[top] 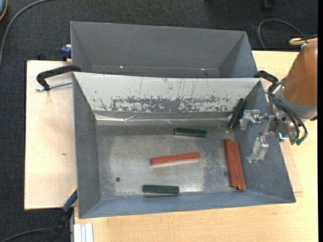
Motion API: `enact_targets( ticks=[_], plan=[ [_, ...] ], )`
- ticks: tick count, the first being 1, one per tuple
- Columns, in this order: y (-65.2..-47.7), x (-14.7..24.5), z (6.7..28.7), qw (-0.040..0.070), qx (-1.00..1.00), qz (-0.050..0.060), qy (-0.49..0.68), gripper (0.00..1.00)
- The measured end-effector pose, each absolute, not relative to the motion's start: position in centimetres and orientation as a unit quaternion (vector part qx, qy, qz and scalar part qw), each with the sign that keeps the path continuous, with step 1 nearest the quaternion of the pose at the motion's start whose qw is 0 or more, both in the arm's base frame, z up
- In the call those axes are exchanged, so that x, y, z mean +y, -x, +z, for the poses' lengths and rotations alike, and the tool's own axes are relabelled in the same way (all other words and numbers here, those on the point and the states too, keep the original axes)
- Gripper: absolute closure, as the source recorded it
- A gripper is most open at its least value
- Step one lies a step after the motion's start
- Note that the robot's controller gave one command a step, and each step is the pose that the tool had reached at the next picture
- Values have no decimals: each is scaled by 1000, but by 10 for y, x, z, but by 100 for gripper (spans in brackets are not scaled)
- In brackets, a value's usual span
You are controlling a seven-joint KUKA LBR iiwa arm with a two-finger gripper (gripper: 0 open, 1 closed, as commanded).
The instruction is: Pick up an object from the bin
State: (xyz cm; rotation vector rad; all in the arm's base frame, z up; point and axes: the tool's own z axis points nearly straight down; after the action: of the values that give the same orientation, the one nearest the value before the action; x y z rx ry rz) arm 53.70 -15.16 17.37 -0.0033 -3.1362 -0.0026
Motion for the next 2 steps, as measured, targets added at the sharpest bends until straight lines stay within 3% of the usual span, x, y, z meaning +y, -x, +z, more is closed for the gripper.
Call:
enact_targets(
  ticks=[1,2],
  plan=[
    [-504,-84,67,4,-993,-2,115,0],
    [-528,-33,71,-3,-998,-1,56,0]
  ],
)
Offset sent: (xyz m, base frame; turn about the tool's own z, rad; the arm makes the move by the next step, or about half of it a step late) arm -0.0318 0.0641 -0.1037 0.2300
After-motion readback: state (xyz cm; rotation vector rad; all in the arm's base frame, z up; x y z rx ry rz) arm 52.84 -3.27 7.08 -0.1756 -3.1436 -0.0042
